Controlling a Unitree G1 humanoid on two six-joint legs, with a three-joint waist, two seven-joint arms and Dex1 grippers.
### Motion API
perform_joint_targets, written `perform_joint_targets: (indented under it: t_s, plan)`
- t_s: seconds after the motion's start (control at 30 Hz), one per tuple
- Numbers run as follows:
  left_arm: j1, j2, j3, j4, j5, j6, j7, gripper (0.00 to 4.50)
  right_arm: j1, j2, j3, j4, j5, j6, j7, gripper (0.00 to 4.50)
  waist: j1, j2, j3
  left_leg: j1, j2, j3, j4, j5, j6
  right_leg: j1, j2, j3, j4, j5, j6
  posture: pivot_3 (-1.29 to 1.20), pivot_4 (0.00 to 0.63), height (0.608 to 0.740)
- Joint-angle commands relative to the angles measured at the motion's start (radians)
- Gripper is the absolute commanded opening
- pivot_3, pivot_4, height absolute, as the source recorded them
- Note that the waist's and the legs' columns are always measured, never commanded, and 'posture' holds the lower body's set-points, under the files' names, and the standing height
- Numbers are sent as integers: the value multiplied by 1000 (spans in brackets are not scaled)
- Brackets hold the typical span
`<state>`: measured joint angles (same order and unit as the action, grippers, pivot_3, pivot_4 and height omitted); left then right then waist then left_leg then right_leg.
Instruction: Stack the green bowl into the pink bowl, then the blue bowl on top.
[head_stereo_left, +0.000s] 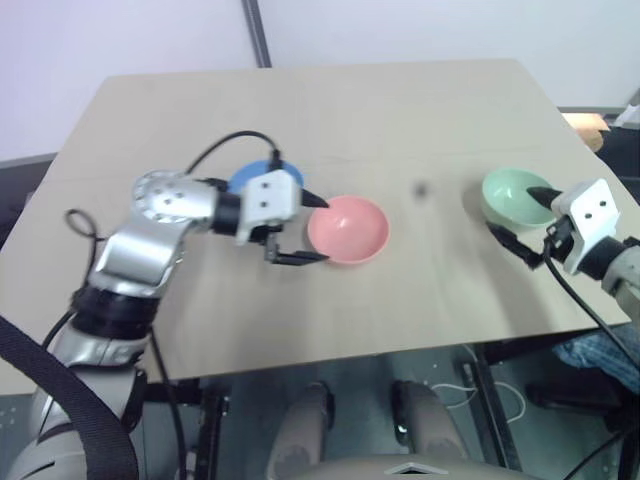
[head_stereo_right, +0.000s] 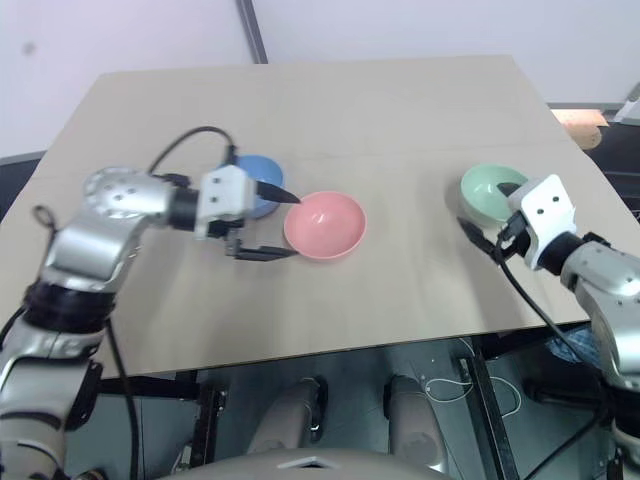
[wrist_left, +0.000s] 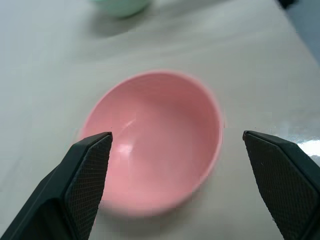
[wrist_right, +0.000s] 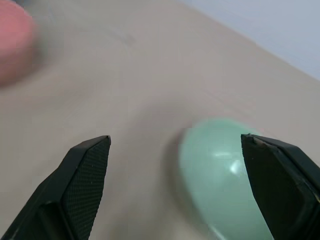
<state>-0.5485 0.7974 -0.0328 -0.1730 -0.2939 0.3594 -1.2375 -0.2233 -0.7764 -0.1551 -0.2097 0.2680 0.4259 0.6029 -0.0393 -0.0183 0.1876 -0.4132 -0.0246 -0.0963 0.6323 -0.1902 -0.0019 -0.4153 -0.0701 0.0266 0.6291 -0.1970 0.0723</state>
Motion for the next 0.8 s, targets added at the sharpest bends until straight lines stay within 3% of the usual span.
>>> perform_joint_targets:
  t_s: [0.03,0.27,0.37,0.63,0.8]
  plan:
    - [59,-75,159,-82,-156,34,103,4411,-110,5,74,172,-75,-43,26,4500,3,0,0,0,0,0,0,0,0,0,0,0,0,0,0,0,150,740]
    - [157,-110,263,-154,-365,80,95,4411,-314,50,218,498,-185,-102,96,4500,1,0,1,-1,-1,-1,0,0,0,0,0,0,0,3,-2,0,150,740]
    - [194,-117,295,-184,-464,117,92,4500,-383,75,250,650,-240,-143,80,3672,1,0,1,-1,-1,0,0,0,0,0,0,0,-1,3,-3,0,150,740]
    - [236,-113,306,-171,-494,114,133,4500,-441,78,266,725,-327,-232,54,160,-1,-1,0,1,-1,0,1,0,0,1,0,0,0,3,-3,0,150,740]
    - [242,-134,301,-115,-443,51,158,4500,-413,61,236,509,-306,-218,100,31,0,0,1,0,-1,0,0,0,0,0,0,0,0,4,-3,0,150,740]
